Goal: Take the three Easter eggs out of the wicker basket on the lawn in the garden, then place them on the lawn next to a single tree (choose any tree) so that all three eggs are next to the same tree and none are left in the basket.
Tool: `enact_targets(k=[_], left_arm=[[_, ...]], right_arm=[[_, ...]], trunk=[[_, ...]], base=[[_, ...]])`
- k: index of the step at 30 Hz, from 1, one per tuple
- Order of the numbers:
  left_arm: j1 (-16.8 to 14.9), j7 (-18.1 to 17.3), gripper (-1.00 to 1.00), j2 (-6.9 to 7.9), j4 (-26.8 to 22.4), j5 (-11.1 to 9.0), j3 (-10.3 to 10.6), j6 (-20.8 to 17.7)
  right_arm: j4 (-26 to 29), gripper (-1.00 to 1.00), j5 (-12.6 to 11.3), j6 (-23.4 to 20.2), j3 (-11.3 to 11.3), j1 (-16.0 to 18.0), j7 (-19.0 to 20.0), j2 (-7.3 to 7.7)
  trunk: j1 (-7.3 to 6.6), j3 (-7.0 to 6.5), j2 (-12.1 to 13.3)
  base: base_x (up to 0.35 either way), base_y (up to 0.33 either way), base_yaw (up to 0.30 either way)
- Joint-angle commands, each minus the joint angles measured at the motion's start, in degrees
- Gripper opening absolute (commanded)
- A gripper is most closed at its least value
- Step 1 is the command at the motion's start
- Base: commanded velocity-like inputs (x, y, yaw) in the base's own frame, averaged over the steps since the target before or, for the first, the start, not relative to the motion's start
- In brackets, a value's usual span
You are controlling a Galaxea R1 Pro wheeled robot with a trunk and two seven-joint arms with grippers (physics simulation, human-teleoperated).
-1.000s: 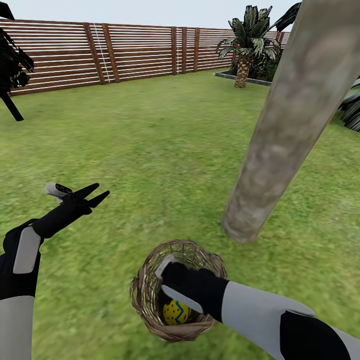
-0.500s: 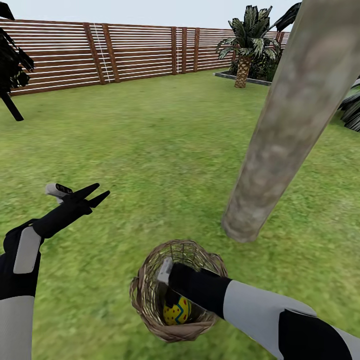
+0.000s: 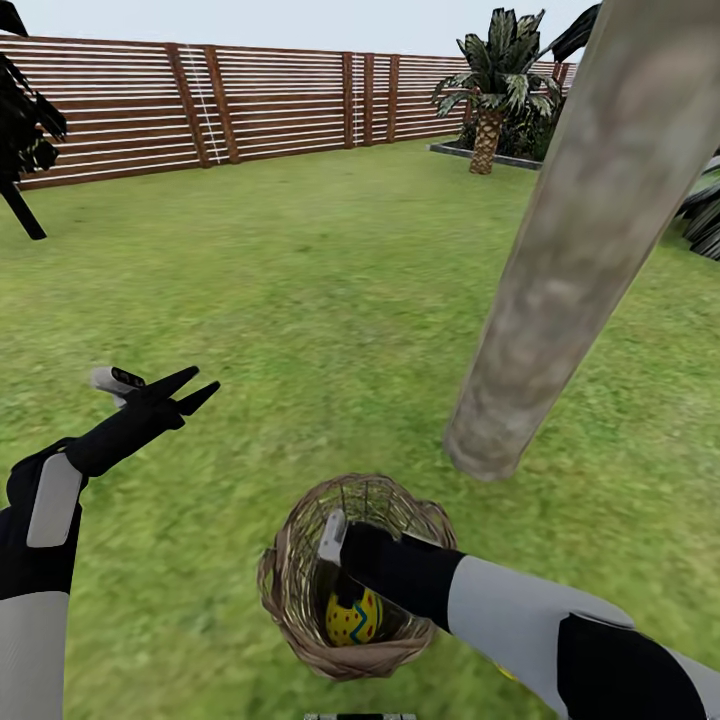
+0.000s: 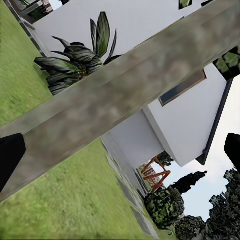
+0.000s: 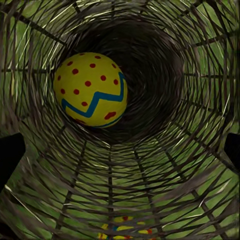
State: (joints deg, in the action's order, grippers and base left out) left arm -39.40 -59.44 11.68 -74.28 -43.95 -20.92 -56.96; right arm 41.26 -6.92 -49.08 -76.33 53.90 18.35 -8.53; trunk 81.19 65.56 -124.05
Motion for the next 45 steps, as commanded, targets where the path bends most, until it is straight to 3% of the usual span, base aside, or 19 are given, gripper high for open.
enact_targets(k=[1, 6, 12, 34, 35, 39, 43, 45], left_arm=[[0.0, -0.2, 1.00, 0.01, 0.0, 0.0, 0.0, -0.3], [-0.1, -0.1, 1.00, 0.01, 0.0, 0.0, 0.0, -0.2], [1.9, -0.1, 1.00, 0.07, 0.4, 0.2, 0.3, 0.1], [8.7, -0.1, 1.00, 0.09, -0.2, 0.1, 0.2, 0.1], [8.7, -0.1, 1.00, 0.09, -0.2, 0.1, 0.2, 0.1], [8.7, -0.1, 1.00, 0.09, -0.2, 0.1, 0.2, 0.1], [8.7, -0.1, 1.00, 0.09, -0.2, 0.1, 0.2, 0.1], [8.7, -0.1, 1.00, 0.09, -0.3, 0.1, 0.2, 0.1]], right_arm=[[0.1, 1.00, -0.4, -0.2, -0.2, 0.4, -0.3, 0.00], [0.1, 1.00, 2.2, 0.4, -0.1, 1.2, -0.3, 0.02], [0.5, 1.00, 3.7, 2.4, -0.5, 2.2, -0.8, 0.15], [-0.3, 1.00, 10.8, 9.4, -1.0, 2.7, 6.2, 0.26], [-0.4, 1.00, 22.4, 23.2, -2.2, 2.6, 8.4, 0.31], [-0.5, 1.00, 22.3, 25.2, -6.3, 2.6, 8.4, 0.45], [-0.5, 1.00, 22.0, 26.2, -7.2, 2.6, 8.7, 0.58], [-0.5, 1.00, 21.6, 26.9, -7.3, 2.6, 10.8, 0.61]], trunk=[[0.22, 0.23, -0.4], [1.32, 1.13, -2.4], [1.31, 1.12, -2.4], [1.31, 1.12, -2.4], [1.31, 1.12, -2.4], [1.31, 1.12, -2.4], [1.31, 1.12, -2.4], [1.53, 1.30, -2.8]], base=[[0.000, 0.000, 0.000], [0.000, 0.000, 0.000], [0.000, 0.000, 0.000], [0.000, 0.000, 0.000], [0.000, 0.000, 0.000], [0.000, 0.000, 0.000], [0.000, 0.000, 0.000], [0.000, 0.000, 0.000]])
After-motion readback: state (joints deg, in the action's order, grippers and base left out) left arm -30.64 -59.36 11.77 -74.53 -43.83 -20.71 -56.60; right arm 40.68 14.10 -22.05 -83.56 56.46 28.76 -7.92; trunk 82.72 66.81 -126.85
